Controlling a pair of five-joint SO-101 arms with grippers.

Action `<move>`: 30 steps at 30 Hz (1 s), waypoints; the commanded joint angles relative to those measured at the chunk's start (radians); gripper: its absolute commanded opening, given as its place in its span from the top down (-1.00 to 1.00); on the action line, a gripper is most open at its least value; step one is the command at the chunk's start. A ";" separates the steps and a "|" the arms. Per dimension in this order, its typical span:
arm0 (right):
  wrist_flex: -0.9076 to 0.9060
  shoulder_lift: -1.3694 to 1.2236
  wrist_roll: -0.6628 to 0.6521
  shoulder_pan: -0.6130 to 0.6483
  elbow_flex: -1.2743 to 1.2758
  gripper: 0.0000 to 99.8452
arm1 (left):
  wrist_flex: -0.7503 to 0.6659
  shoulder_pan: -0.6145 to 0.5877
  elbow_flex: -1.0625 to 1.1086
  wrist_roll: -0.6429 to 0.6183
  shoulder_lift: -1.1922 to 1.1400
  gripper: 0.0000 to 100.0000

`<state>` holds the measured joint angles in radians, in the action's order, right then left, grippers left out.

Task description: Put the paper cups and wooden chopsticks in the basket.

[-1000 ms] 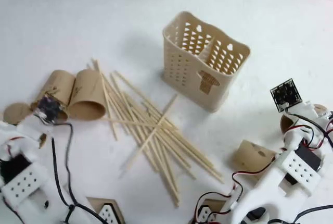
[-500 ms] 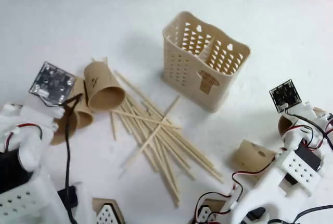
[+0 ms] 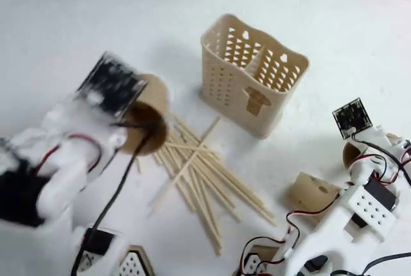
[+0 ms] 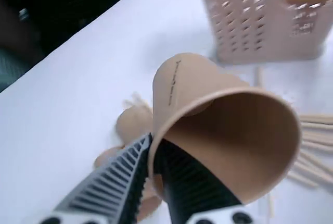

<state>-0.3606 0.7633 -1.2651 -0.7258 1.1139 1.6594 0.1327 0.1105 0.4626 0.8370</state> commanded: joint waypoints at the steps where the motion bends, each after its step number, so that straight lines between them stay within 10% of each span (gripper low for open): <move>1: -0.002 0.013 0.008 0.004 -0.015 0.96 | -0.003 0.177 -0.241 -0.066 -0.151 0.96; 30: -0.002 0.021 0.008 -0.004 0.021 0.96 | -0.002 0.461 -1.132 -0.112 -1.095 0.96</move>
<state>-0.3606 0.7633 -1.2651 -0.7258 1.1400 1.6594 0.5593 -0.9682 0.3537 -0.2279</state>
